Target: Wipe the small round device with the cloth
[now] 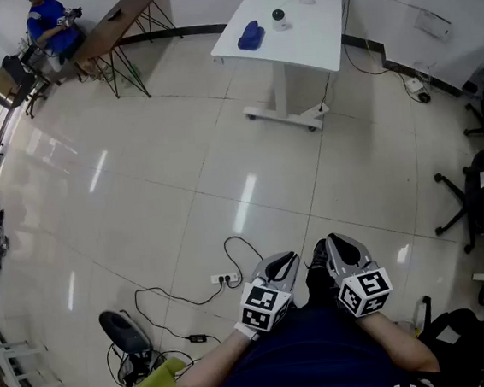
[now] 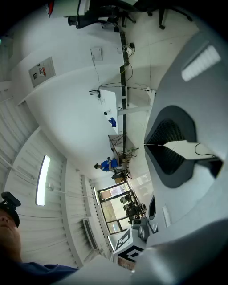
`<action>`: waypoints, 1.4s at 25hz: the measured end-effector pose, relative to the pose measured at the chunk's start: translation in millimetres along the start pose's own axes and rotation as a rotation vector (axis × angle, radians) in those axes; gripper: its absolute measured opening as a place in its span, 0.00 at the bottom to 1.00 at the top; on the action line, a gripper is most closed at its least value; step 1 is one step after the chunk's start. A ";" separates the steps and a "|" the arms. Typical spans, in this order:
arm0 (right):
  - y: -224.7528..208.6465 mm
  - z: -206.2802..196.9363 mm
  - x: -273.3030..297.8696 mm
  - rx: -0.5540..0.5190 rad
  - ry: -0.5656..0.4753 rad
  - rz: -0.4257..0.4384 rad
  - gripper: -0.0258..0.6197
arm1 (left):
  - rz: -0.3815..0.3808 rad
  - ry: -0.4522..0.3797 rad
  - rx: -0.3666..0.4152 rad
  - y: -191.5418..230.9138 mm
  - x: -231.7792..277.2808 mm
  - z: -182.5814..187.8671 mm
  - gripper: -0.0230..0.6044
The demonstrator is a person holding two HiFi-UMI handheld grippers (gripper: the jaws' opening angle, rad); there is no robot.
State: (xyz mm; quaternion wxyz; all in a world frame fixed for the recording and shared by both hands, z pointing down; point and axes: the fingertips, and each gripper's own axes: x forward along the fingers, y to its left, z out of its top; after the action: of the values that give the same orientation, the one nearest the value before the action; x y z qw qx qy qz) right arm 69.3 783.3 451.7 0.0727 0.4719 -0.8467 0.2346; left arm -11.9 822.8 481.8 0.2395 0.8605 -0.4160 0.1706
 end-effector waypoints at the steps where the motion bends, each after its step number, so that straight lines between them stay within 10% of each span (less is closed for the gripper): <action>1: -6.9 5.9 5.2 0.001 -0.004 0.004 0.06 | 0.005 0.000 0.002 1.9 7.4 6.1 0.08; 16: -122.9 95.8 65.0 -0.019 -0.028 0.090 0.06 | 0.045 -0.027 -0.080 -0.2 125.7 115.5 0.08; 35: -175.2 130.2 148.8 -0.018 0.006 0.077 0.06 | 0.043 -0.017 -0.077 66.4 199.9 147.6 0.08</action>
State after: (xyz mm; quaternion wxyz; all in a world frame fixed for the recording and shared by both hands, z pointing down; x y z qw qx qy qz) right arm 147.1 530.9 446.0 0.0703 0.4377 -0.8661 0.2309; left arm 68.1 578.4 476.2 0.2651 0.8430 -0.4426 0.1524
